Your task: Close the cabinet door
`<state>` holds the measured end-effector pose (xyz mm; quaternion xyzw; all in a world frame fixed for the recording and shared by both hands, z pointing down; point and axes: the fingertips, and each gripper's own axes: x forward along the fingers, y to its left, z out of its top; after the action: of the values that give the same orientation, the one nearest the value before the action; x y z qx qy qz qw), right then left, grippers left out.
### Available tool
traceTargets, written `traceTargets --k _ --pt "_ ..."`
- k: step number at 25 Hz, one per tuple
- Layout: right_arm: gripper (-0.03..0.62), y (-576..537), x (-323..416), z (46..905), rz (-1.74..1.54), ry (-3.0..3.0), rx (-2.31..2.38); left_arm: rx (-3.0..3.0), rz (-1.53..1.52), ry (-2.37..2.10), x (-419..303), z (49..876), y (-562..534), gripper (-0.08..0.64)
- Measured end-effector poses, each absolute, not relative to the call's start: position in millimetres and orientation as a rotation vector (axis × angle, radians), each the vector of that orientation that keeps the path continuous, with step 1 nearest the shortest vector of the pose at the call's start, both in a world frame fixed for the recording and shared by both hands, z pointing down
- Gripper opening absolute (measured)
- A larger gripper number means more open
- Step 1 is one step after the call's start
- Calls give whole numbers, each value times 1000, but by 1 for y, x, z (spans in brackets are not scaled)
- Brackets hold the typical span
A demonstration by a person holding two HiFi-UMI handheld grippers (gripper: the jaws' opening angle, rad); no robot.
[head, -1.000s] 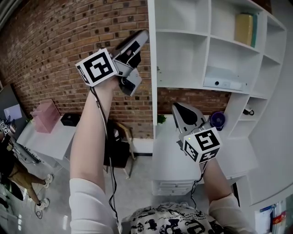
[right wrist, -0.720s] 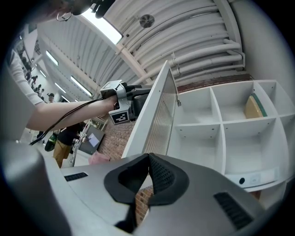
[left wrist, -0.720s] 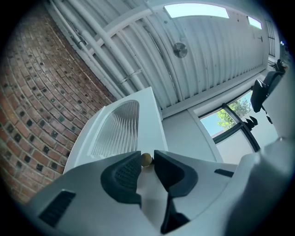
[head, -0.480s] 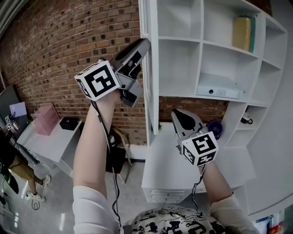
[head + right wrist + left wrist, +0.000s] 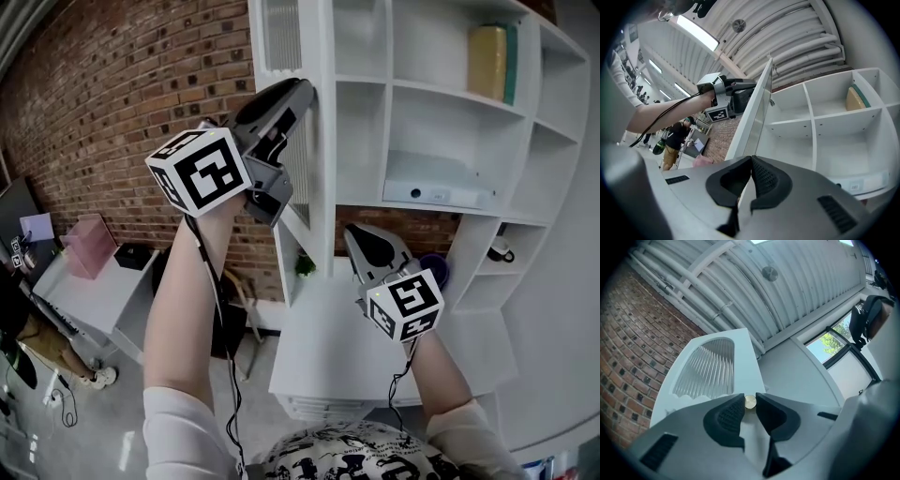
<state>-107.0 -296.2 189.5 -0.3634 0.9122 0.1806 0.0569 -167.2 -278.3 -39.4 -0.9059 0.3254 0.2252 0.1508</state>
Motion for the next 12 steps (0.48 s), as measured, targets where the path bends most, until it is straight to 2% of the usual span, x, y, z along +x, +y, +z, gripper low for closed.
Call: traceTargets --k 12 --pt "14 -341 -60 194 599 2795 -1077 -2525 539 1044 -102 -36 -337 84"
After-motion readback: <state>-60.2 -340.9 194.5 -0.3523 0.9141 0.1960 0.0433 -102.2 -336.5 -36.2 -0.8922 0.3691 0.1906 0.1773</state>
